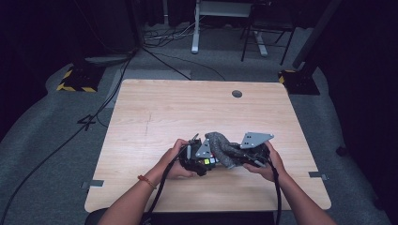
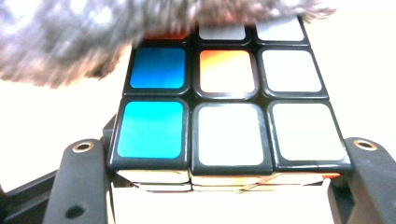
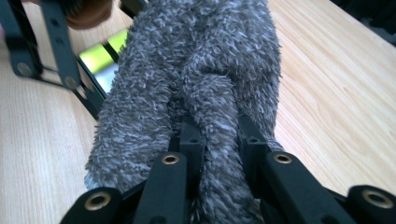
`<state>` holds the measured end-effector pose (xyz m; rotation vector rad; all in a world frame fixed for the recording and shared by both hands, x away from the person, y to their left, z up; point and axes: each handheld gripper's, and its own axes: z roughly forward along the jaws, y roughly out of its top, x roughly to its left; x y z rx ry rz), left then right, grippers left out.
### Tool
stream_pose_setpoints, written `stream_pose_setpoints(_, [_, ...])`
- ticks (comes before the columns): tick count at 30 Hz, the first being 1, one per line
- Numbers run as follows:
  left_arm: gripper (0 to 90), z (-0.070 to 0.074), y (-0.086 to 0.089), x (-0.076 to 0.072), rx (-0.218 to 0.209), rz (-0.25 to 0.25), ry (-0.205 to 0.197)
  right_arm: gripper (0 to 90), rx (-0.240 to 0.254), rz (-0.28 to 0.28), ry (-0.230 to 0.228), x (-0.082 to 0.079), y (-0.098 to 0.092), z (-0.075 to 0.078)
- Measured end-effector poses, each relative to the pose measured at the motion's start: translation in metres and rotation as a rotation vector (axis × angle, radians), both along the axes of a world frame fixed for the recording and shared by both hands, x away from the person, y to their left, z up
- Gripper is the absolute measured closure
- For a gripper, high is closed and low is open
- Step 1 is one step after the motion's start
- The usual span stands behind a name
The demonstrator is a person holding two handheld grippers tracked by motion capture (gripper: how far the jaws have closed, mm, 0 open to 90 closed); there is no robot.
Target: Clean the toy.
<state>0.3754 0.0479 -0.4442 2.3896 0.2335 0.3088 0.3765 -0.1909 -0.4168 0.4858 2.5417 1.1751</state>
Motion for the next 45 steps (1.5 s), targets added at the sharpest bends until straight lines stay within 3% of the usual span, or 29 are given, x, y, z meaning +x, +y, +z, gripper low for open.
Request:
stream_pose_setpoints(4, [33.8,-0.002,-0.003,-0.004,0.036,0.004,-0.006,77.0,0.003,0.037,-0.012,-0.007,0.000,0.000])
stream_pose_setpoints(12, [33.8,-0.008,-0.017,-0.007,0.062,-0.003,0.000,77.0,0.021,0.108,-0.032,-0.020,0.021,0.009])
stream_pose_setpoints(15, [33.8,-0.008,-0.017,-0.006,0.065,0.005,-0.010,76.8,-0.003,0.105,-0.057,-0.023,0.026,0.009])
stream_pose_setpoints(17, [33.8,-0.008,-0.017,-0.007,0.071,0.004,-0.012,76.8,0.004,0.100,-0.051,-0.022,0.026,0.009])
stream_pose_setpoints(21, [33.8,-0.006,-0.014,-0.007,0.070,-0.011,-0.009,76.9,-0.019,0.082,-0.072,-0.017,0.018,0.006])
stream_pose_setpoints(28, [33.8,0.002,-0.006,-0.009,0.030,-0.020,-0.008,77.0,-0.018,0.034,-0.040,-0.012,-0.001,0.000])
stream_pose_setpoints(33, [33.7,-0.002,-0.008,-0.011,0.061,-0.030,-0.012,77.0,-0.015,0.062,-0.035,-0.015,0.002,0.001])
stream_pose_setpoints(39, [33.7,-0.008,-0.020,-0.017,0.115,-0.056,-0.025,76.9,0.015,0.147,-0.024,-0.027,0.018,0.006])
stream_pose_setpoints(45, [33.8,-0.007,-0.019,-0.017,0.107,-0.052,-0.024,76.9,-0.013,0.117,-0.054,-0.025,0.019,0.005])
